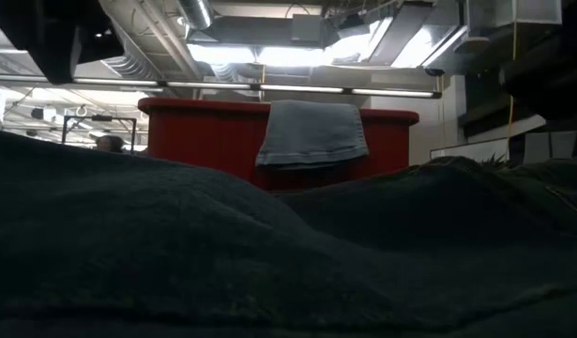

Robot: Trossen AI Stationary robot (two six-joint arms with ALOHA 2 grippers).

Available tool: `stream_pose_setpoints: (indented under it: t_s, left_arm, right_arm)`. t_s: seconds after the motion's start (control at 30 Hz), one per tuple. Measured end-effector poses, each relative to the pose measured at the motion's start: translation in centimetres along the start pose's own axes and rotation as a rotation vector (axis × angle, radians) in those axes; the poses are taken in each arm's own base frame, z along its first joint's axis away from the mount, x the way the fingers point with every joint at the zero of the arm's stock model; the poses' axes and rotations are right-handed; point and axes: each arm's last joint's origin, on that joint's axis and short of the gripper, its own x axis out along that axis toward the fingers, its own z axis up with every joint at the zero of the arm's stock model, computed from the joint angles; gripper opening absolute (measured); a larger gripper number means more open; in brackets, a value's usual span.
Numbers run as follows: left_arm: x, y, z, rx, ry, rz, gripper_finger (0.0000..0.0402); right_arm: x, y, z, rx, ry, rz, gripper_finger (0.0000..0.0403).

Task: Fold Laundry from Bin
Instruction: Fold the dark blue pants

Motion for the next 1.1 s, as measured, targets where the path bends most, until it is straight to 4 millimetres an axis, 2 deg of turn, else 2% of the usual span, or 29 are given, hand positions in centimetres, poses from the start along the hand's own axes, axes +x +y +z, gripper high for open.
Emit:
stream_pose_setpoints:
  t_s: [0.13, 0.23, 0.43, 0.6, 0.8, 1.1]
  left_arm:
    - [-0.1, -0.4, -0.4, 0.018, 0.005, -0.008, 0.0135]
    - [-0.1, -0.7, -0.7, 0.029, 0.008, -0.012, 0.0135]
    - [-0.1, -0.9, -0.9, 0.043, -0.018, 0.007, 0.0135]
    - [-0.1, -1.0, -0.9, 0.044, -0.048, 0.026, 0.0135]
    - [-0.2, -1.0, -0.9, 0.047, -0.061, 0.033, 0.0135]
    - [-0.2, -1.4, -1.2, 0.062, -0.084, 0.046, 0.0135]
  right_arm:
    - [-0.1, -0.4, -0.7, 0.052, 0.100, 0.043, 0.0179]
    - [-0.7, -0.9, -1.0, 0.099, 0.125, 0.007, 0.0179]
    - [-3.2, -2.4, -0.5, 0.104, -0.001, -0.199, 0.0179]
    - [-3.6, -4.4, 0.0, 0.141, -0.055, -0.395, 0.0179]
    - [-3.6, -6.5, 0.6, 0.207, -0.084, -0.377, 0.0179]
    - [-3.9, -7.1, 1.0, 0.259, -0.106, -0.241, 0.0179]
